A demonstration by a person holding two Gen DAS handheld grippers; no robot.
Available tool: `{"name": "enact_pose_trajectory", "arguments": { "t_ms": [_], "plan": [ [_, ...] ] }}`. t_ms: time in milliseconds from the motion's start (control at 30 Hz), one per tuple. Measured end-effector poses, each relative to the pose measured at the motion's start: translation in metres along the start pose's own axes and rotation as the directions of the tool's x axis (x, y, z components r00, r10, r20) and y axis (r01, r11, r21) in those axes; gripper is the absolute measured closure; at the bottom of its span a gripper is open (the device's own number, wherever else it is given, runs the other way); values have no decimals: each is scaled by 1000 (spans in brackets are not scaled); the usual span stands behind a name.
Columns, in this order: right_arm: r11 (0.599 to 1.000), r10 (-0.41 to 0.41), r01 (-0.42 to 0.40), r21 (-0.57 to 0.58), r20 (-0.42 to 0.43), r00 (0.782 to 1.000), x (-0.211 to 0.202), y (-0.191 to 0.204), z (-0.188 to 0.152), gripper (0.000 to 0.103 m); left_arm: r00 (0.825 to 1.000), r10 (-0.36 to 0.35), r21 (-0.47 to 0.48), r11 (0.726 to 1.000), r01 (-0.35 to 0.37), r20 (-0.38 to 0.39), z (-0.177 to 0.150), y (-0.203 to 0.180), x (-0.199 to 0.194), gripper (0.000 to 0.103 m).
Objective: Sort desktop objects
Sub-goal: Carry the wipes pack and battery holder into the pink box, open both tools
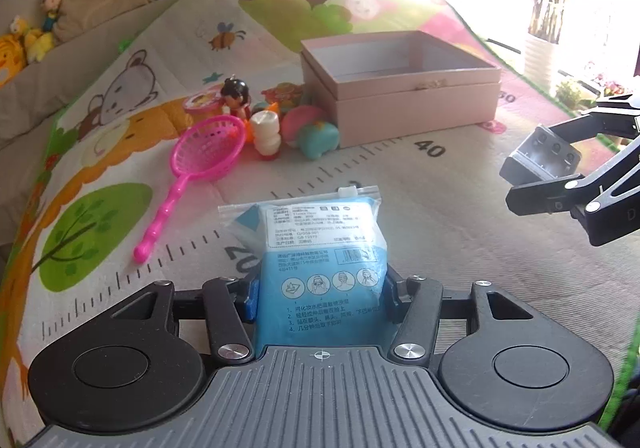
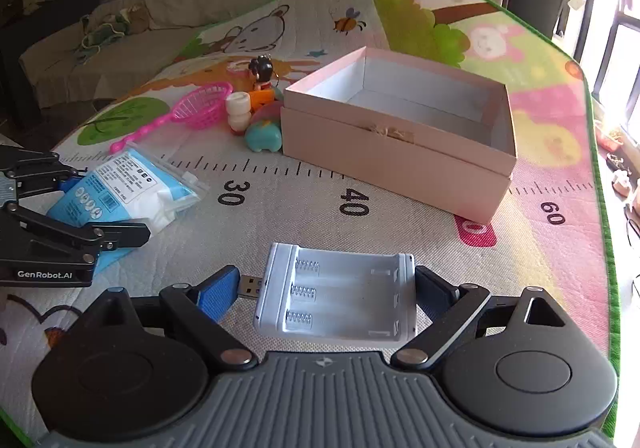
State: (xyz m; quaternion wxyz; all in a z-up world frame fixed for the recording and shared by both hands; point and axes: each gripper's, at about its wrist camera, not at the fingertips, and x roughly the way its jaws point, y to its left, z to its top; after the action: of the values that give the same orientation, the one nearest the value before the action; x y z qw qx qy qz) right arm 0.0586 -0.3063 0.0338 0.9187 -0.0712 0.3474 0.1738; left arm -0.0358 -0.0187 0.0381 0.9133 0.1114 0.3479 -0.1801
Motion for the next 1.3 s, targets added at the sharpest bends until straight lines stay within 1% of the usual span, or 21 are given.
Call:
{"name": "enact_pose_trajectory", "arguments": {
  "t_ms": [67, 100, 133, 167, 200, 267, 300, 400, 467, 500, 533, 567, 600, 667, 700, 800, 933, 1033, 1100, 1200, 1300],
  "plan": [
    [1000, -3, 3, 7, 86, 996, -34, -9, 9, 11, 998, -23, 11, 1000, 22, 62, 17, -2, -20, 45],
    [1000, -17, 14, 18, 139, 990, -51, -15, 17, 11, 995, -19, 22, 1000, 17, 97, 26, -4, -28, 45],
    [999, -34, 28, 32, 188, 982, -66, -20, 25, 11, 988, -13, 43, 999, 6, 155, 41, -7, -39, 45],
    [998, -55, 45, 45, 240, 969, -81, -26, 34, 11, 980, -8, 61, 998, -5, 197, 52, -9, -45, 45],
    [996, -82, 70, 53, 293, 953, -94, -32, 42, 11, 968, 3, 87, 996, -26, 250, 68, -12, -51, 45],
    [990, -140, 128, 57, 368, 919, -107, -39, 54, 11, 951, 14, 119, 991, -54, 309, 94, -19, -51, 44],
    [986, -169, 155, 67, 395, 903, -110, -45, 63, 11, 946, 5, 130, 990, -50, 324, 107, -21, -47, 44],
    [981, -195, 174, 87, 413, 890, -107, -61, 82, 11, 930, -42, 170, 985, -22, 364, 145, -31, -22, 44],
    [977, -215, 197, 88, 416, 884, -97, -70, 100, 11, 916, -68, 210, 977, -18, 396, 168, -39, 3, 41],
    [975, -223, 202, 94, 413, 883, -92, -74, 107, 11, 915, -86, 226, 974, -6, 394, 179, -40, 18, 32],
    [973, -231, 205, 107, 408, 884, -85, -80, 116, 11, 921, -96, 222, 975, 11, 378, 186, -38, 31, 20],
    [971, -236, 203, 124, 396, 887, -75, -86, 125, 11, 930, -102, 204, 979, 30, 353, 191, -34, 43, 18],
    [970, -238, 198, 140, 385, 892, -66, -91, 132, 11, 940, -99, 169, 985, 45, 327, 191, -27, 51, 18],
    [970, -232, 186, 159, 361, 903, -50, -100, 140, 11, 950, -74, 104, 994, 44, 303, 176, -8, 56, 14],
    [971, -224, 178, 162, 340, 913, -38, -104, 144, 11, 954, -56, 84, 996, 33, 294, 167, -1, 56, 8],
    [974, -202, 163, 158, 276, 940, 0, -108, 151, 11, 971, 31, 25, 999, -38, 237, 125, 24, 53, 7],
    [976, -145, 109, 188, 192, 971, 55, -108, 167, 11, 989, 55, -34, 998, -51, 137, 79, 47, 53, 5],
    [973, -110, 70, 220, 173, 979, 89, -106, 180, 10, 990, 90, -55, 995, -84, 105, 54, 56, 53, 2],
    [975, -86, 57, 217, 128, 988, 111, -102, 189, 9, 990, 113, -83, 991, -105, 87, 39, 61, 48, 2],
    [977, -82, 57, 208, 113, 990, 119, -89, 189, 8, 990, 120, -127, 986, -111, 70, 25, 70, 46, 2],
    [991, -62, 46, 125, 130, 990, 111, -57, 181, 8, 987, 145, -146, 980, -134, 65, 15, 78, 48, 1]
  ]
}}
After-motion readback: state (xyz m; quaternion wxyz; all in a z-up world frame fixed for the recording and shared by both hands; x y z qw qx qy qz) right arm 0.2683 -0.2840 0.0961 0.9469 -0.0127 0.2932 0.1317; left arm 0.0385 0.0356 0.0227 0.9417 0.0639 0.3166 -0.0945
